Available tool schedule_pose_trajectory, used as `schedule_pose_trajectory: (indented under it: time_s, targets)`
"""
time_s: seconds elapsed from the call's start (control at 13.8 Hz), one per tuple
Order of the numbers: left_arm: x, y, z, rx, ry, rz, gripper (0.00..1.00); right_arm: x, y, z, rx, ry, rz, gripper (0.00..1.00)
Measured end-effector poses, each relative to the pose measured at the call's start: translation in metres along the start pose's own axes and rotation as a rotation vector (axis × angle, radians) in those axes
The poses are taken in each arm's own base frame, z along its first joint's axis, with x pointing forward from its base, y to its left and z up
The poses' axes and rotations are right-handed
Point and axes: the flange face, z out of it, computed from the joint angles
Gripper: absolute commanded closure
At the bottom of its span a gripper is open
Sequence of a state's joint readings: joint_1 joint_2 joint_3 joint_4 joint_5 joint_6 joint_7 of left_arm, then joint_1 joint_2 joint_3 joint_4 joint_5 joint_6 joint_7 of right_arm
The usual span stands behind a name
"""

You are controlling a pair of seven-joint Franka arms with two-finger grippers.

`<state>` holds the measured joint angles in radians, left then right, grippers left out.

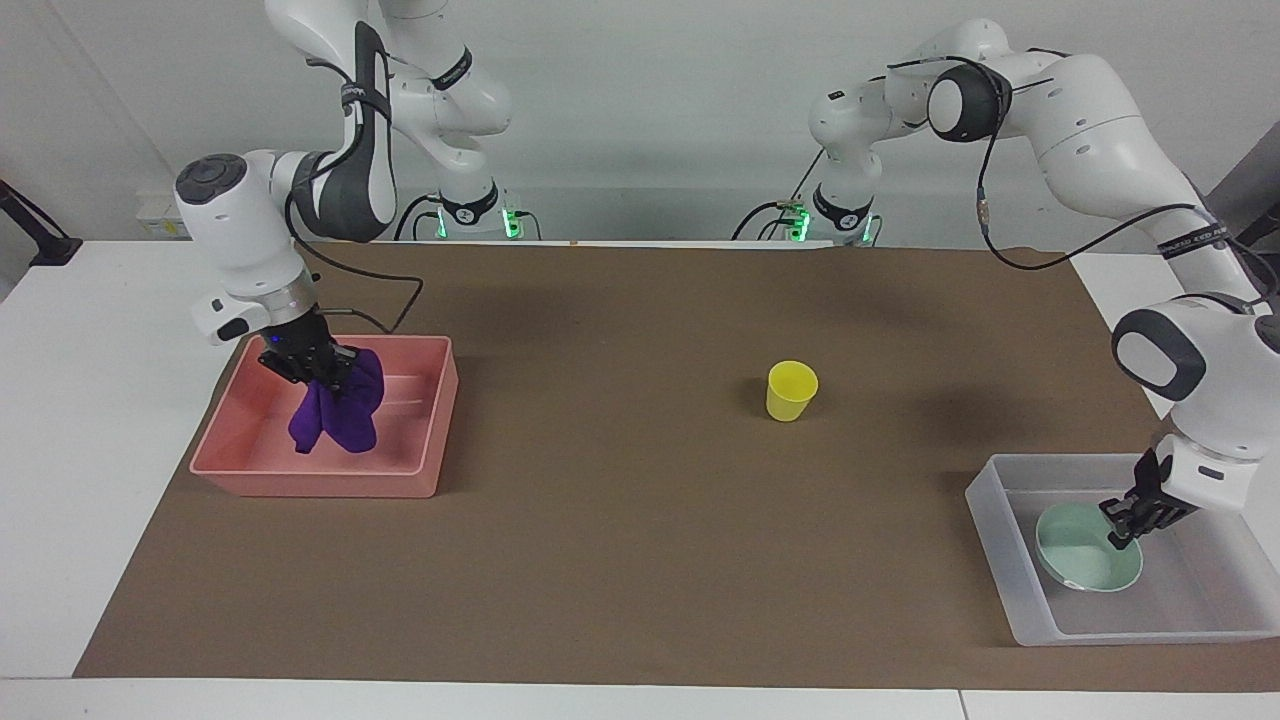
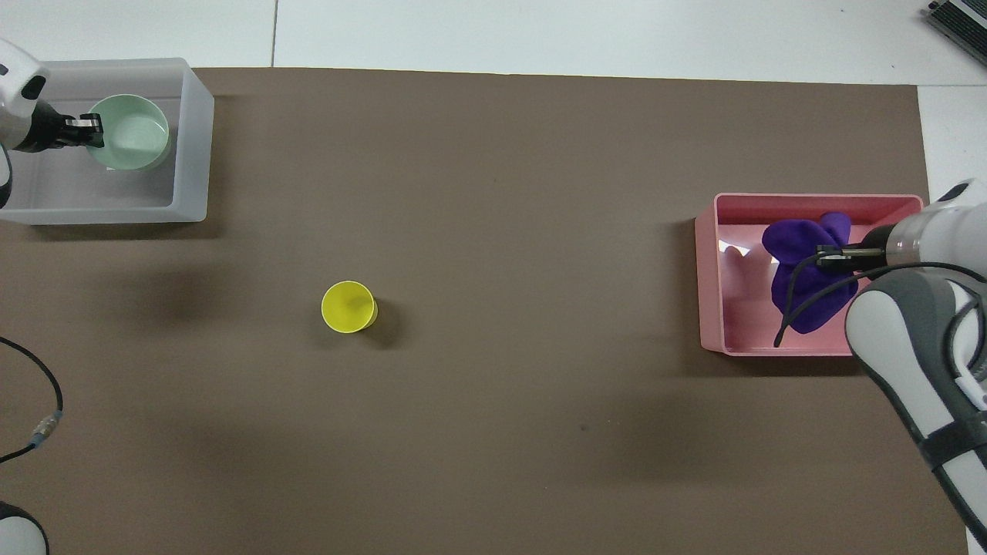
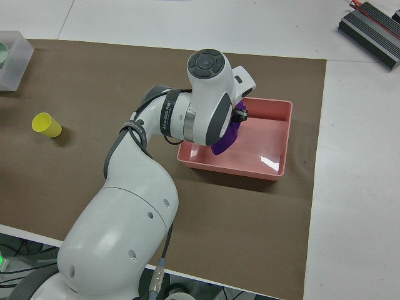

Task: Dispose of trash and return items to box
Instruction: 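Carry the bowl into the clear box while the right gripper drops the cloth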

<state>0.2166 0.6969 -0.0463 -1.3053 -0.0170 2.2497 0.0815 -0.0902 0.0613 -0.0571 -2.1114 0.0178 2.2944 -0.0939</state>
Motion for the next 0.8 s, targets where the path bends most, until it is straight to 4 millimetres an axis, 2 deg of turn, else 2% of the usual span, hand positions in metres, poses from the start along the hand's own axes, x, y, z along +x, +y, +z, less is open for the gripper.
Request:
schedule_pose_trajectory:
  time_s: [0.15, 0.22, 0.29, 0.36, 0.44, 0.65, 0.8]
  targets:
    - [-0.009, 0.001, 0.016, -0.002, -0.009, 0.001, 1.0, -0.009, 0.001, 0.02, 0.0, -0.018, 0.003, 0.97]
    - [-0.011, 0.001, 0.019, -0.002, -0.015, 0.0, 0.76, -0.011, 0.004, 0.03, -0.001, -0.022, 0.007, 0.72]
    - [-0.011, 0.001, 0.02, -0.002, -0.014, 0.0, 0.56, -0.013, 0.005, 0.038, -0.002, -0.023, 0.01, 0.38]
    - [-0.011, 0.002, 0.017, -0.003, -0.011, 0.001, 0.29, -0.013, 0.005, 0.042, -0.003, -0.025, 0.01, 0.05]
    - [-0.01, 0.003, 0.015, -0.003, -0.008, 0.003, 0.0, -0.013, 0.004, 0.043, -0.002, -0.026, 0.009, 0.0]
    - [-0.005, 0.008, 0.002, -0.006, 0.014, 0.012, 0.0, -0.012, 0.002, 0.042, -0.002, -0.021, 0.005, 0.0]
    - [0.0, 0.018, -0.025, -0.011, 0.042, 0.028, 0.0, -0.006, -0.002, 0.033, -0.002, -0.001, -0.003, 0.0]
